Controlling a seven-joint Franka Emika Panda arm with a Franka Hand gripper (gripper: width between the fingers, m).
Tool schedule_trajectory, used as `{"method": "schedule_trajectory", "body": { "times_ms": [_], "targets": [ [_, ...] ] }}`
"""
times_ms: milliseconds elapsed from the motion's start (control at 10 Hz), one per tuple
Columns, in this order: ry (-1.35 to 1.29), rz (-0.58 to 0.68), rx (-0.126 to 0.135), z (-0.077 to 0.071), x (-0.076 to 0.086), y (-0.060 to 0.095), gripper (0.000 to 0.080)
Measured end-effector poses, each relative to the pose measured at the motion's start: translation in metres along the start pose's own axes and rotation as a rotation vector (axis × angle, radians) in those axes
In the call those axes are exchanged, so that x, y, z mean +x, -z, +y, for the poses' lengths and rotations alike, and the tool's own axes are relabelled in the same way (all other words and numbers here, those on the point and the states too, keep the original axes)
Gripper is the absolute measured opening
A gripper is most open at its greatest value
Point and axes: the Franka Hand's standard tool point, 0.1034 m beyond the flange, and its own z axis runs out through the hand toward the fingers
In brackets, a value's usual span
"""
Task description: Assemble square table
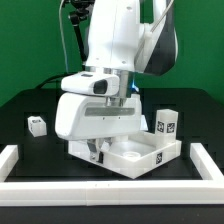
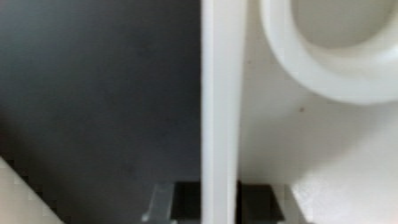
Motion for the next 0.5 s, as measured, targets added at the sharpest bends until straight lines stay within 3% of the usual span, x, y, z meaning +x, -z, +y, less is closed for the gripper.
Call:
{"method": "schedule_trajectory", "body": {
  "times_ms": [200, 400, 500],
  "targets": [
    [0.193, 0.012, -0.026, 0.007, 0.018, 0.001, 0.0074],
    [0.365, 0.043, -0.072, 0.022, 0.062, -0.003, 0.0077],
    [0.417, 0.048, -0.084, 0.022, 0.069, -0.002, 0.0077]
  ]
}}
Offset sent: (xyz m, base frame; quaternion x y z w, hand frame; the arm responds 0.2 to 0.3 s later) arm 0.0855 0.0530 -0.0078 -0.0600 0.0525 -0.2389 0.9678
